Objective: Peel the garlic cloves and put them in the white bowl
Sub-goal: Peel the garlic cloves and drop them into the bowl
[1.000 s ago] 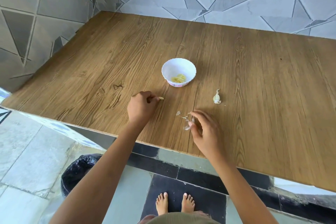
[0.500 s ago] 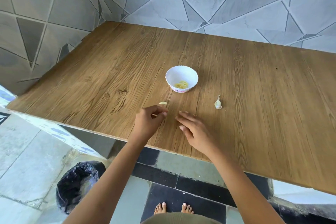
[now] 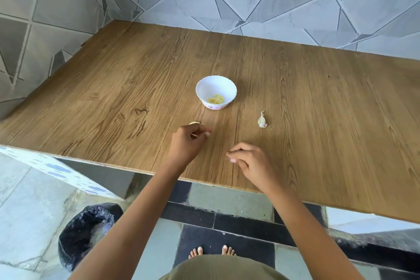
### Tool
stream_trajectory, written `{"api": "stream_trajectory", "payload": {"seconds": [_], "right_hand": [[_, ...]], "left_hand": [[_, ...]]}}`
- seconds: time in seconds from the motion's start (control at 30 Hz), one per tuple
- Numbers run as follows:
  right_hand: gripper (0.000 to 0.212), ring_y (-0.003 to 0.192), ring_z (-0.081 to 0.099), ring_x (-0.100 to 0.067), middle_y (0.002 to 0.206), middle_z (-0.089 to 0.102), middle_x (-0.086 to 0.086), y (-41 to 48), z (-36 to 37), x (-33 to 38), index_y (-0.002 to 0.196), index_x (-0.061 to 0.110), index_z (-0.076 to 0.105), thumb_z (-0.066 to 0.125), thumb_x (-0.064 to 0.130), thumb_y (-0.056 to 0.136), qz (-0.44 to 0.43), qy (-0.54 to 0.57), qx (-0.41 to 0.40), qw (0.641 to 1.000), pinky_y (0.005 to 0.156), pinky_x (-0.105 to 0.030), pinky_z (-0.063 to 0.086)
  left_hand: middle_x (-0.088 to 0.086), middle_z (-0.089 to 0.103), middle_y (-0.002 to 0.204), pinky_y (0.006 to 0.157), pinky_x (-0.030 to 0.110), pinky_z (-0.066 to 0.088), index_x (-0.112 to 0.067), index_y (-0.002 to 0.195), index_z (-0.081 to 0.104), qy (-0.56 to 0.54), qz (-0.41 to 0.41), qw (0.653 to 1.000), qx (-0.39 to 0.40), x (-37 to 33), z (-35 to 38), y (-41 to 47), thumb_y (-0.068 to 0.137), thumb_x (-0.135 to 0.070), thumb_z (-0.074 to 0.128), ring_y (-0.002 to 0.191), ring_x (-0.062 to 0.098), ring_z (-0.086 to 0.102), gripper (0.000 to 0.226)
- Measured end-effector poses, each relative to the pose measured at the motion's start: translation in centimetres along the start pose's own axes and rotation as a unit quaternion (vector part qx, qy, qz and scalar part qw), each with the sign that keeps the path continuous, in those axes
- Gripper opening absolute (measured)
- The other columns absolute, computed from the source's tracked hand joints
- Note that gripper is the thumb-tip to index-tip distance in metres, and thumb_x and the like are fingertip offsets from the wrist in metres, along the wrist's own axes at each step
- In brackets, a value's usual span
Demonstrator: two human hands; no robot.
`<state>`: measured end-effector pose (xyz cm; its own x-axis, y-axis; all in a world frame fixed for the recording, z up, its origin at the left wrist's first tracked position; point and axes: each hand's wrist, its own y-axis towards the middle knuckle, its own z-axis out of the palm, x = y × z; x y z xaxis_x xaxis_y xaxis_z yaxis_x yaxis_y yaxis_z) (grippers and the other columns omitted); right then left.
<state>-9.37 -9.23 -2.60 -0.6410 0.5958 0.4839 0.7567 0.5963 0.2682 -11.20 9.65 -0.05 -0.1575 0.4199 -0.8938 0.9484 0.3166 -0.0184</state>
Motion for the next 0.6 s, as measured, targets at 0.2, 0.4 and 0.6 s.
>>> {"api": "stream_trajectory", "payload": {"seconds": [0.2, 0.4, 0.6], "right_hand": [[0.025, 0.06, 0.054, -0.014, 0.081, 0.056, -0.003, 1.0, 1.6, -0.4, 0.084, 0.008, 0.067, 0.066, -0.015, 0.072, 0.009, -0.068, 0.005, 0.998, 0.049, -0.023, 0.05], [0.014, 0.071, 0.056, -0.004, 0.082, 0.059, 0.006, 2.2, -0.7, 0.2, 0.087, 0.007, 0.065, 0.056, -0.005, 0.087, 0.118, 0.105, -0.062, 0.985, 0.064, -0.018, 0.047], [0.017, 0.074, 0.065, -0.001, 0.086, 0.071, 0.001, 3.9, -3.8, 2.3, 0.095, 0.008, 0.073, 0.063, -0.002, 0.085, 0.086, 0.206, -0.041, 0.974, 0.071, -0.015, 0.05]], "left_hand": [[-0.002, 0.053, 0.065, 0.063, 0.026, 0.045, -0.014, 0.088, 0.071, -0.112, -0.066, 0.991, 0.039, 0.0, 0.9, -0.3, 0.089, -0.008, 0.06, 0.062, 0.011, 0.047, 0.013], [0.006, 0.06, 0.079, 0.07, 0.024, 0.049, -0.005, 0.093, 0.065, -0.372, -0.2, 0.905, 0.049, -1.5, 1.2, -0.9, 0.096, -0.009, 0.05, 0.072, 0.014, 0.056, 0.015], [0.011, 0.059, 0.08, 0.071, 0.03, 0.048, -0.005, 0.085, 0.057, -0.53, -0.345, 0.769, 0.093, -3.8, 3.2, -0.2, 0.101, -0.024, 0.039, 0.075, 0.02, 0.056, 0.031]]}}
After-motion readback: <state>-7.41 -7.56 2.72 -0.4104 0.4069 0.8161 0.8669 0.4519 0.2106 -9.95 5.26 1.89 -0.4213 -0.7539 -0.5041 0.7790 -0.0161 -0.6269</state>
